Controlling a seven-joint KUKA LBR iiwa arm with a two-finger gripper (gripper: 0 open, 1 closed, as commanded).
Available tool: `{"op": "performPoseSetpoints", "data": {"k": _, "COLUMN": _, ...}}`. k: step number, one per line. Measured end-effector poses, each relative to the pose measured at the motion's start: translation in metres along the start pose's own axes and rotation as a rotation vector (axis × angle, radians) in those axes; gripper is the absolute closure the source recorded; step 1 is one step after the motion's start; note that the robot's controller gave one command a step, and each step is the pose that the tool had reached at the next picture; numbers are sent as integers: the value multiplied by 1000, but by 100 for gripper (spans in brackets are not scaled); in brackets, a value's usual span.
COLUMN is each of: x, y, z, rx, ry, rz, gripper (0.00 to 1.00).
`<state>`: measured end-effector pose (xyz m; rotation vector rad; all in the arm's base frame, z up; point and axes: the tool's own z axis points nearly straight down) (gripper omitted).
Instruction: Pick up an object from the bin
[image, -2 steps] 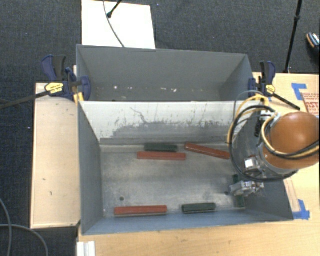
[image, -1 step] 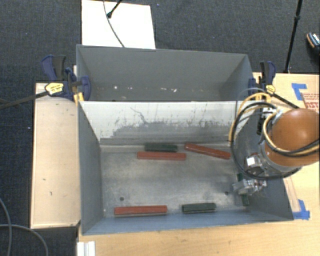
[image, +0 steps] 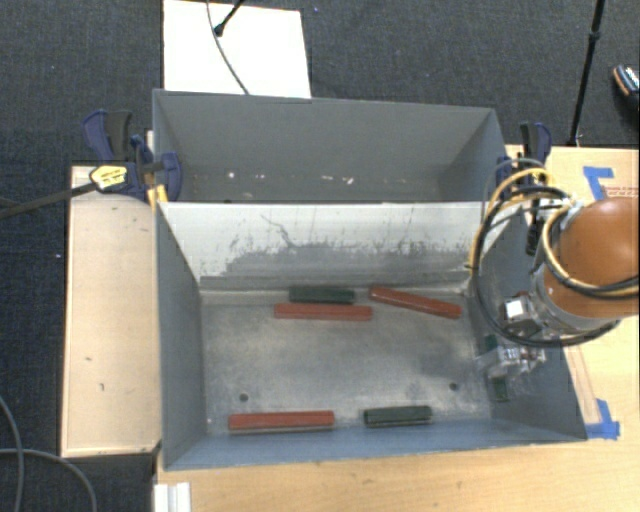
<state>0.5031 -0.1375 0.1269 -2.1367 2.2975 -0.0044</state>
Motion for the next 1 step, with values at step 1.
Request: {"op": "performPoseSetpoints", "data": {"k": 1, "x": -1, "y": -1, "z": -21, "rx": -1, "ry": -1, "rz": 10, "gripper": 100}}
